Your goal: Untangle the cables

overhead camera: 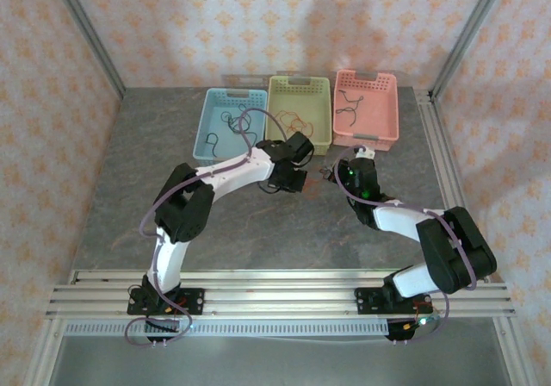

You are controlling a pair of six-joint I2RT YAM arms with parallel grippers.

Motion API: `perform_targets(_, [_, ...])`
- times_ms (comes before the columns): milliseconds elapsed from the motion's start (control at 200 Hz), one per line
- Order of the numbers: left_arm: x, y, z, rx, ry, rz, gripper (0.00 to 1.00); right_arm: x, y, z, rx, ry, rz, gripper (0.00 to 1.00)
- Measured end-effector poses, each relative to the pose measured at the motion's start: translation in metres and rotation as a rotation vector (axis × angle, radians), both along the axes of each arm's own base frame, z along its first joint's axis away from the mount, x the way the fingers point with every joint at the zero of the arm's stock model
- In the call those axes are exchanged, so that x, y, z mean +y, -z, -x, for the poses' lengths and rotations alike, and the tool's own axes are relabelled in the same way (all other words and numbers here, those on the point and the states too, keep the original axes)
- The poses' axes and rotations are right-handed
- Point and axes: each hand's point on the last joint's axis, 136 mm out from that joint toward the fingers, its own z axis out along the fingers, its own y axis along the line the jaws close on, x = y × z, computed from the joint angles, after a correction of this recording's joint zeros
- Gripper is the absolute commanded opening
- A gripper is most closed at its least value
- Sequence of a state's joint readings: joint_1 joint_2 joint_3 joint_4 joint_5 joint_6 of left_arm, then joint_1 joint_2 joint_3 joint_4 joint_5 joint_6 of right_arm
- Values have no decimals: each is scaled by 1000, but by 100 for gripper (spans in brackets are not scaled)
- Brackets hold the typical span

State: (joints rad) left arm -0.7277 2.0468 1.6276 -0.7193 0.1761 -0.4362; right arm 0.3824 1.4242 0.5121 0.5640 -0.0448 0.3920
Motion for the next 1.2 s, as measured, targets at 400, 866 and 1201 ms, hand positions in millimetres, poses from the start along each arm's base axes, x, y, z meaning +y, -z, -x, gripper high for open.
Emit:
perform_targets(400, [-9,-11,-12,-37,2,17,53,0,0,0,0,0,0,0])
perform_targets(866, [-15,18,-14,31,18,9,0,1,4,1,12,-6,2,0])
perform_targets(1201, [12,29,3,52,-19,56,0,1,5,1,16,-7,3,0])
